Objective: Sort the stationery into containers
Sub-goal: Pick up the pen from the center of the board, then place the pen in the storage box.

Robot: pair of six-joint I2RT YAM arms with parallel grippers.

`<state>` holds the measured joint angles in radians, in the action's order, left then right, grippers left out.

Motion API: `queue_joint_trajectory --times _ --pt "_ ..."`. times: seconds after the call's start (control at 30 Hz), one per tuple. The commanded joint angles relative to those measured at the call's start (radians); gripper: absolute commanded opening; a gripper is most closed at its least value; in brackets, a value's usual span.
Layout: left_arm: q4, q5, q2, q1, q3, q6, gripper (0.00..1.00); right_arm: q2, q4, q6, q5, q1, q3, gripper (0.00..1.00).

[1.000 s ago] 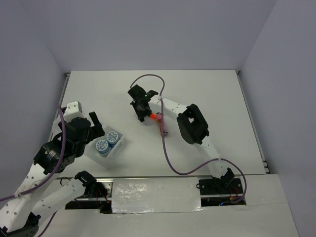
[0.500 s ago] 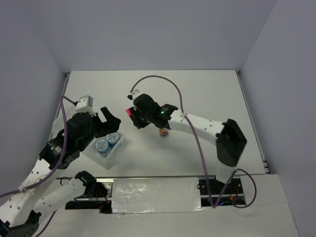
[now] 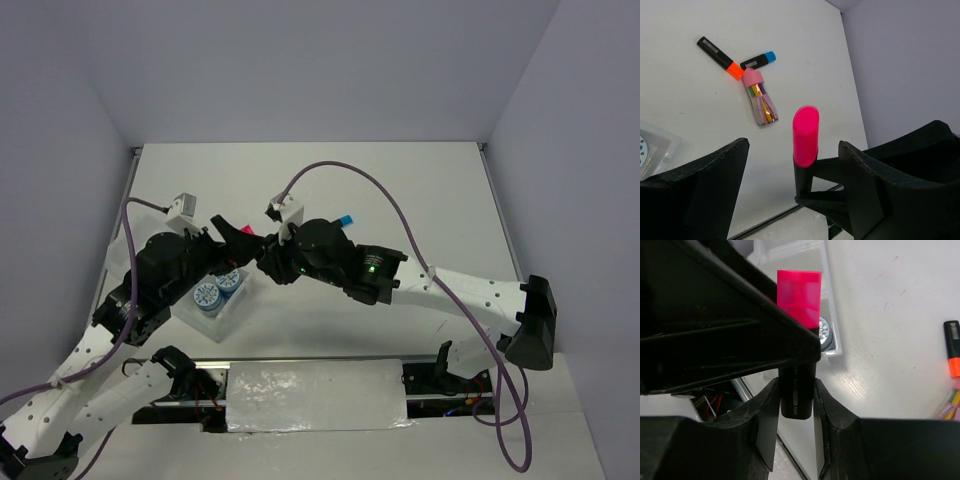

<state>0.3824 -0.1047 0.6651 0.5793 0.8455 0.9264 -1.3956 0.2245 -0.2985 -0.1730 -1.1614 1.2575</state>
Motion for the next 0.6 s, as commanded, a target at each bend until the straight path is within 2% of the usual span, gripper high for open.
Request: queue_joint_trajectory --times 0.0,0.17,0.2,0.23,0.27,0.3,0.37,0.47,0.5,0.57 --pt "-0.114 0.033 -0.021 0.001 -0.003 0.019 0.84 0.046 -0.060 -0.005 -0.029 -0.033 0.002 0.00" --pt "-0.093 0.008 -0.027 0.001 -0.005 0.011 0.37 0.040 -0.063 -0.011 -0.028 -0.037 0.002 0.00" --pt "-0.071 0.007 -0.013 0.001 0.007 0.002 0.20 0.035 -0.066 -0.017 -0.017 -0.037 0.002 0.00" --pt "-0.060 0.005 -0.006 0.001 0.016 -0.004 0.12 0.033 -0.068 -0.017 -0.014 -0.038 0.005 0.01" --pt "-0.047 -0.006 0.005 0.001 0.026 -0.015 0.01 0.033 -0.079 -0.017 -0.007 -0.037 0.005 0.15" --pt "-0.009 -0.016 0.019 -0.001 0.038 -0.027 0.00 0.033 -0.086 -0.016 0.006 -0.037 0.002 0.37" --pt "0.051 -0.061 0.062 0.001 0.087 -0.095 0.00 0.040 -0.096 -0.004 0.012 -0.034 -0.007 0.99" --pt "0.229 -0.318 0.140 -0.001 0.161 -0.190 0.00 0.046 -0.024 -0.025 -0.045 -0.005 -0.009 1.00" --pt "0.283 -0.493 0.195 -0.001 0.179 -0.201 0.00 0.053 -0.014 -0.039 -0.051 0.008 -0.023 1.00" --pt "0.456 -0.713 0.264 -0.018 0.231 -0.184 0.00 0.102 -0.020 -0.045 -0.065 0.032 -0.094 1.00"
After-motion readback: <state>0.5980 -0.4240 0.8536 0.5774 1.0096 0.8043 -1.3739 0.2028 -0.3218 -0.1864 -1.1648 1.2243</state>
